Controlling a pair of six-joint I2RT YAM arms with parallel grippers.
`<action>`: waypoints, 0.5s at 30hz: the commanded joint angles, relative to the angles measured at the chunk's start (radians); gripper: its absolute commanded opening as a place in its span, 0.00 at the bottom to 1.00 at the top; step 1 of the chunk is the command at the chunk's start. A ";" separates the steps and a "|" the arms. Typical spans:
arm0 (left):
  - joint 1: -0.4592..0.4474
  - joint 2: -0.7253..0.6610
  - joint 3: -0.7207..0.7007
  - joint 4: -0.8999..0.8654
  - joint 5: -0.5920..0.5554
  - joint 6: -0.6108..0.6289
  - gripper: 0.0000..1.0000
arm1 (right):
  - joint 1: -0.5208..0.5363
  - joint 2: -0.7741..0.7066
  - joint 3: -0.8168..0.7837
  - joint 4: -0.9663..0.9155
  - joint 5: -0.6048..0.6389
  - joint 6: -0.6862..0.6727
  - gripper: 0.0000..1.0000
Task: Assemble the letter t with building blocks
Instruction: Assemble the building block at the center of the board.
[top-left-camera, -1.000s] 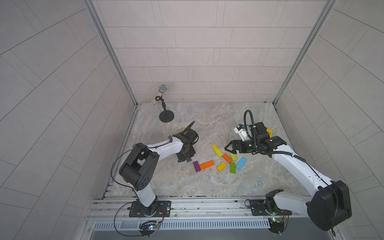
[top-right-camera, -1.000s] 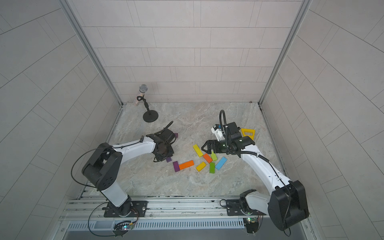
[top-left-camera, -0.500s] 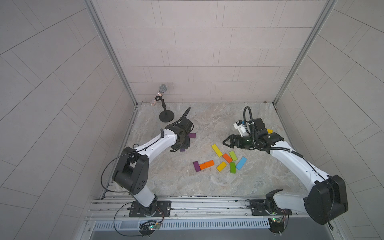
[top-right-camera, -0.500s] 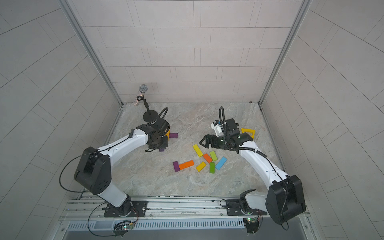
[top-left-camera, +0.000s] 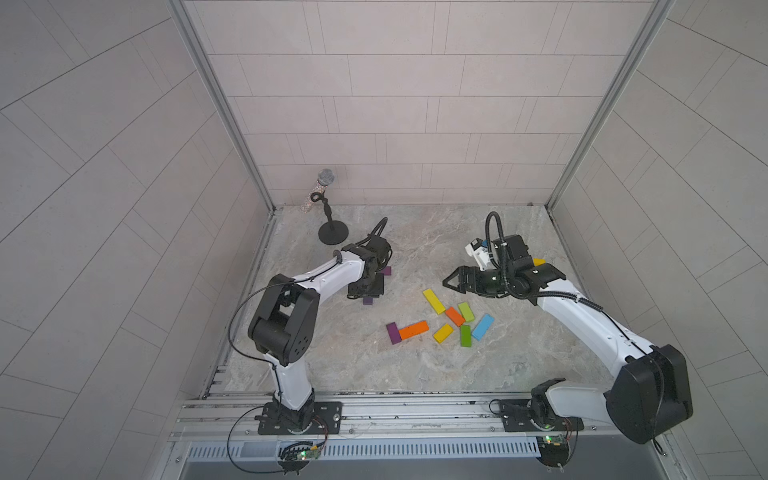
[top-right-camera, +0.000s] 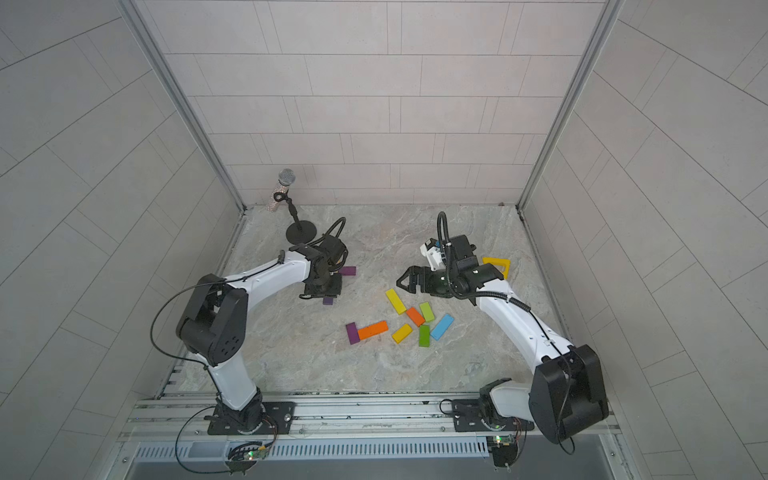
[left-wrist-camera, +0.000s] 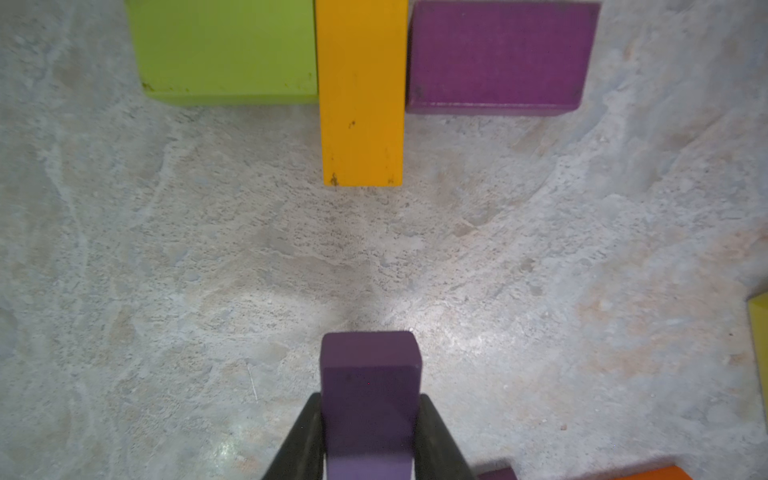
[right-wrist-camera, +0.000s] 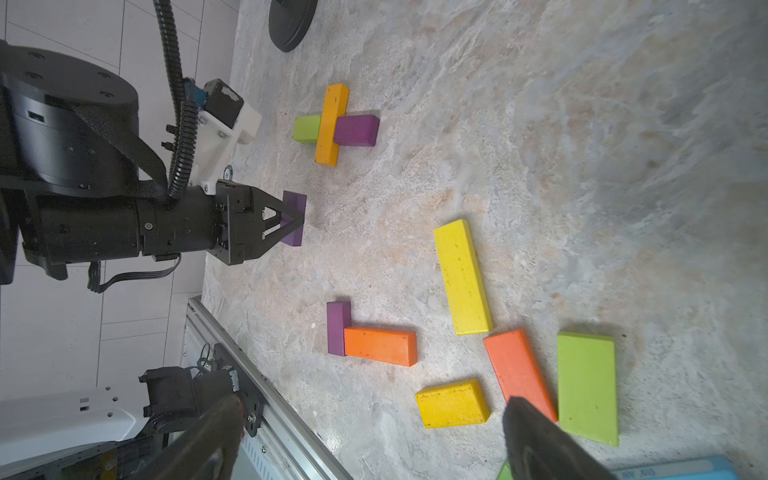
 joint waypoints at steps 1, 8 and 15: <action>0.012 0.026 0.029 -0.022 -0.001 0.015 0.13 | 0.003 0.009 0.025 0.011 -0.007 0.005 1.00; 0.027 0.053 0.030 0.000 0.017 0.009 0.13 | 0.004 0.026 0.019 0.052 -0.025 0.036 1.00; 0.037 0.083 0.050 0.002 0.026 0.009 0.13 | 0.029 0.069 0.035 0.108 -0.028 0.079 1.00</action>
